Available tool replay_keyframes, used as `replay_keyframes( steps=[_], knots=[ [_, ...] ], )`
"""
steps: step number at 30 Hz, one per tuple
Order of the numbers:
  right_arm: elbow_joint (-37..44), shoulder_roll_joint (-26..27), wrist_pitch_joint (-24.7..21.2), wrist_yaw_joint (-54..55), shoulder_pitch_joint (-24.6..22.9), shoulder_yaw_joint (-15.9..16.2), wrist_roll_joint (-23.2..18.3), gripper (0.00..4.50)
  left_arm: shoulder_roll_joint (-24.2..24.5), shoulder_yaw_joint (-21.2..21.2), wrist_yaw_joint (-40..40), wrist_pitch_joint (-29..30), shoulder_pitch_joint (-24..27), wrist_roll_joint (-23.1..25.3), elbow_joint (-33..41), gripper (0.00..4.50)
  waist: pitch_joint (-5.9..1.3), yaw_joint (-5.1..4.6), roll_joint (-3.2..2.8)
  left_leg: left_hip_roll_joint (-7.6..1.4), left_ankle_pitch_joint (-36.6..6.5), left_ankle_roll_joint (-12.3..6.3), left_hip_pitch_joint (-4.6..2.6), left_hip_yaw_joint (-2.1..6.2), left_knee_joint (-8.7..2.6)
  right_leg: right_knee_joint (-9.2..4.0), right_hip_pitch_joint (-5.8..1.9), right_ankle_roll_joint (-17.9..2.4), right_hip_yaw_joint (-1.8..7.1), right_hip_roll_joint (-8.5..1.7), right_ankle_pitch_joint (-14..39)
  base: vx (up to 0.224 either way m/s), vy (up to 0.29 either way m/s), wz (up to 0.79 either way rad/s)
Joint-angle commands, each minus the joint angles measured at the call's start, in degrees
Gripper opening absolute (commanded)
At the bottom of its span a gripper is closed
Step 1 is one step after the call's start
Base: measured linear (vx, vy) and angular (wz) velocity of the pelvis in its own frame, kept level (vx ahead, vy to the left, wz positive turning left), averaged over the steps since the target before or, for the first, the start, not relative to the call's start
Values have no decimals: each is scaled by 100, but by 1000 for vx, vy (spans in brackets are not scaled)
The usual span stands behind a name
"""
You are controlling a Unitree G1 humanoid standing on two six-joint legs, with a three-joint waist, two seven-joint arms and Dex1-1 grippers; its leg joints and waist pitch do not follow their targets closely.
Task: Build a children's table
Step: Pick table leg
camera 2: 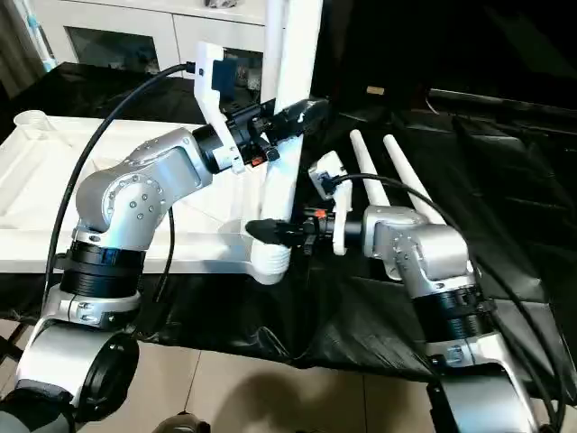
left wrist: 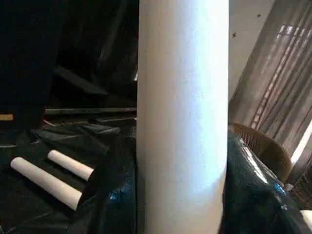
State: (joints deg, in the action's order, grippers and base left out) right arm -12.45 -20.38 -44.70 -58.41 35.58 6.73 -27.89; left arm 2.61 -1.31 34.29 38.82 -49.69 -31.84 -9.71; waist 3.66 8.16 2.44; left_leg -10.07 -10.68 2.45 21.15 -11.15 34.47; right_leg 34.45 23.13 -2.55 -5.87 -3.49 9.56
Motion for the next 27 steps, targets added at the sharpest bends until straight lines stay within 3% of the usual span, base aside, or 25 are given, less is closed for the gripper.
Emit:
replay_keyframes(
  steps=[1,6,8,11,13,20,21,27],
  knots=[
    [-61,-37,-49,10,44,-64,-19,306,-12,48,81,43,-7,-66,198,177,-471,0,-9,-351,-419,-224,-60,186,-318,-378,-387,-784,357,-575,1097,0,0,0],
    [-46,-58,-39,-34,-41,-38,-27,306,2,62,96,74,41,-94,257,177,-469,2,-4,-352,-406,-213,-62,187,-320,-374,-383,-765,358,-572,1106,0,0,0],
    [-51,-56,-32,-38,-47,-37,-24,273,4,65,99,81,45,-100,264,177,-472,4,0,-347,-403,-218,-61,185,-317,-375,-388,-760,359,-573,1107,0,0,0],
    [-29,-41,-2,-43,-85,-42,-31,270,6,103,128,110,105,-121,332,177,-470,1,-8,-353,-419,-223,-59,188,-319,-376,-389,-769,357,-574,1103,0,0,0],
    [-13,-33,3,-47,-102,-49,-42,230,-3,119,132,129,135,-133,370,177,-474,3,-13,-358,-411,-212,-65,189,-319,-373,-386,-784,357,-578,1088,0,0,0],
    [41,23,45,-11,-201,-68,-51,201,2,146,29,149,203,-51,418,177,-469,4,-8,-350,-459,-195,-61,189,-322,-389,-385,-725,357,-575,1203,0,0,0],
    [44,36,61,1,-215,-70,-61,200,-18,76,13,211,178,-118,359,233,-465,3,-20,-352,-476,-186,-64,190,-324,-391,-380,-723,357,-573,1225,0,0,0],
    [12,133,149,157,-247,-141,-71,194,-7,2,123,125,134,-164,298,291,-471,5,-20,-351,-468,-170,-66,192,-325,-386,-376,-730,357,-576,1176,0,0,0]
  ],
)
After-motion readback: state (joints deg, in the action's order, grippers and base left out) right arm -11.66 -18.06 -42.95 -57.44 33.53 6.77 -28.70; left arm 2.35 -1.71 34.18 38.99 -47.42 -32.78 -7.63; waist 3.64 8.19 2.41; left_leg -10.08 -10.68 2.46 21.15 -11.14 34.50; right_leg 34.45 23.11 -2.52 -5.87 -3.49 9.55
